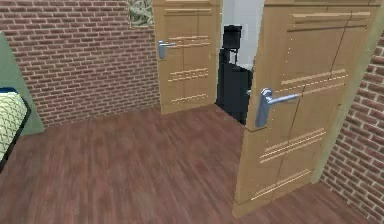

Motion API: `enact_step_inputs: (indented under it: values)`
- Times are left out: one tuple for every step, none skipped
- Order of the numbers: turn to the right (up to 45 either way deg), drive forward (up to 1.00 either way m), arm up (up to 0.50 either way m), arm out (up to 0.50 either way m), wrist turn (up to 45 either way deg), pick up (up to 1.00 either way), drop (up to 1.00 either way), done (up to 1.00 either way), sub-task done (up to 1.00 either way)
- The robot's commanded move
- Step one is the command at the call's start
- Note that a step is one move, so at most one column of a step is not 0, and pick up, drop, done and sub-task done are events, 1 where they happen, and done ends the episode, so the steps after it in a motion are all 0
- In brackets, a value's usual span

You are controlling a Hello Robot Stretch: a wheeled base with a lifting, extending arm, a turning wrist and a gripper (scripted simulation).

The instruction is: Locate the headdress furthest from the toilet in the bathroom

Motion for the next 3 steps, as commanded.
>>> enact_step_inputs:
  values:
    - [-21.0,0.00,0.00,0.00,0.0,0.00,0.00,0.00,0.00]
    - [0.0,1.00,0.00,0.00,0.0,0.00,0.00,0.00,0.00]
    - [-12.0,0.00,0.00,0.00,0.0,0.00,0.00,0.00,0.00]
